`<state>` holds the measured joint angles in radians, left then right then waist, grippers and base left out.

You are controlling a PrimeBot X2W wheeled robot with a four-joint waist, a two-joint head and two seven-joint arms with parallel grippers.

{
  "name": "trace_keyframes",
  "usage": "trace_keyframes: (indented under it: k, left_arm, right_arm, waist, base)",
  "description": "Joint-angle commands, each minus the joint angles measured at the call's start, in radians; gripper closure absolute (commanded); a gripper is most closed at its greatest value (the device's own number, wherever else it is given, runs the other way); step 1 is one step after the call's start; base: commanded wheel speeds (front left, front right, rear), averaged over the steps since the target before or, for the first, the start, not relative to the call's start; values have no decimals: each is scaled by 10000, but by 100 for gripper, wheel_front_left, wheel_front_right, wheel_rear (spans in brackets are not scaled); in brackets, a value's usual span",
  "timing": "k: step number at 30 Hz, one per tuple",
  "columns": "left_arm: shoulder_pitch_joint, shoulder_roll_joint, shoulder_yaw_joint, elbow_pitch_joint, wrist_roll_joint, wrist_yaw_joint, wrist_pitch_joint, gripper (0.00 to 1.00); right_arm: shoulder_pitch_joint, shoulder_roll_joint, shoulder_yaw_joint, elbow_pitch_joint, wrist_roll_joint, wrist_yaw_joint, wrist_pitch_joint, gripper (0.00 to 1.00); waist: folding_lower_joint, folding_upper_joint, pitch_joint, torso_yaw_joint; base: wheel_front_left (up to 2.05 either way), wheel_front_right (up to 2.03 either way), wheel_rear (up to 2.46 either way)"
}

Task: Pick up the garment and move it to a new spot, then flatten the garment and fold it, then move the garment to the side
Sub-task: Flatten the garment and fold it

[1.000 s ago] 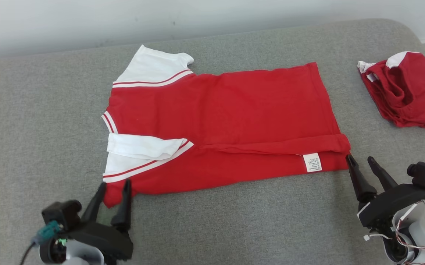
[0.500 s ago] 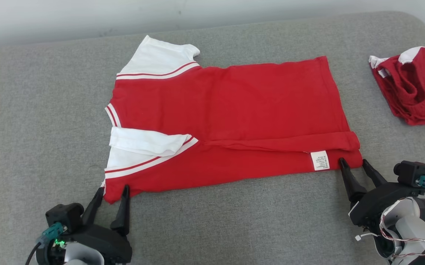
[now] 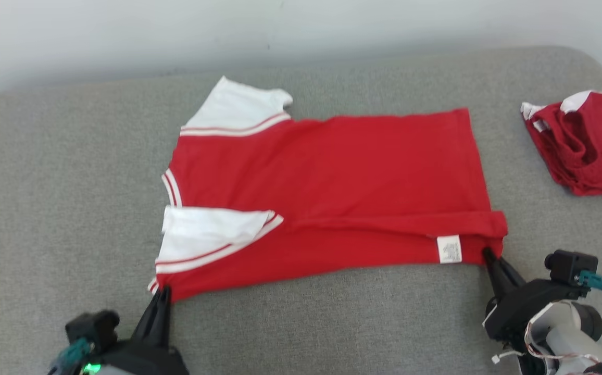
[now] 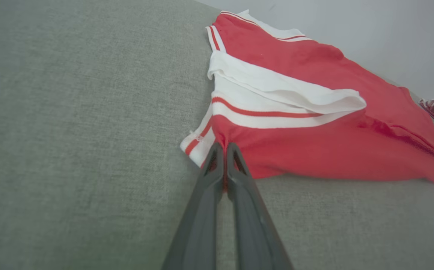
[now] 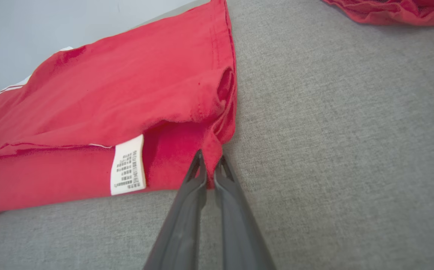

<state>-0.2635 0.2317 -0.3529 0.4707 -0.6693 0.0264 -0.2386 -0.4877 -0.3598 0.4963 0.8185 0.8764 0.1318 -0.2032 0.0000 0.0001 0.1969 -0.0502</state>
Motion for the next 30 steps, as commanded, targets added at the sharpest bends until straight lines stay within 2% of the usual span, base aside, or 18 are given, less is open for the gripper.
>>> trace_keyframes:
  k: [1, 5, 9, 17, 18, 19, 20, 21, 30]
  left_arm:
    - [526, 107, 144, -163, -119, 81, -97, 100]
    - [1491, 161, 330, -734, -202, 201, -183, 100]
    - [2495, 53, 266, -1529, -139, 577, -188, 100]
    - [3481, -158, 150, -2390, -132, 900, -207, 100]
    - [3533, -178, 170, -2411, -94, 937, -222, 98]
    - [3558, -176, 186, -2419, 5, 976, -236, 61]
    - [3568, -177, 214, -2427, 105, 972, -245, 35]
    - [3583, -221, 257, -2432, 143, 1000, -255, 0]
    - [3538, -571, 1384, -3224, 819, 876, -267, 0]
  right_arm:
    - [269, -46, 122, -102, 170, -27, -84, 100]
    - [840, -273, 342, -515, 504, -27, -172, 100]
    - [1558, -574, 461, -1084, 775, -27, -143, 100]
    - [2842, -949, 120, -1862, 1036, -27, -49, 100]
    - [2941, -941, 65, -1900, 1012, -27, -71, 65]
    - [3033, -930, -8, -1924, 966, -27, -96, 18]
    - [3083, -919, -64, -1955, 893, -27, -125, 0]
    - [3117, -903, -139, -2017, 803, -27, -194, 0]
    - [3145, -627, -1086, -2567, -518, -27, -563, 0]
  waist:
    - [0, -1, -581, 71]
    - [0, -1, -1013, 128]
    - [0, -1, -1245, 231]
    - [0, -1, -1305, 367]
    - [0, -1, -1327, 375]
    - [0, -1, -1364, 387]
    - [0, -1, -1400, 390]
    - [0, -1, -1439, 387]
    - [0, -1, -1765, 141]
  base:
    - [0, 0, 0]
    - [0, 0, 0]
    - [0, 0, 0]
    - [0, 0, 0]
    - [0, 0, 0]
    - [0, 0, 0]
    - [0, 0, 0]
    - [0, 0, 0]
    - [0, 0, 0]
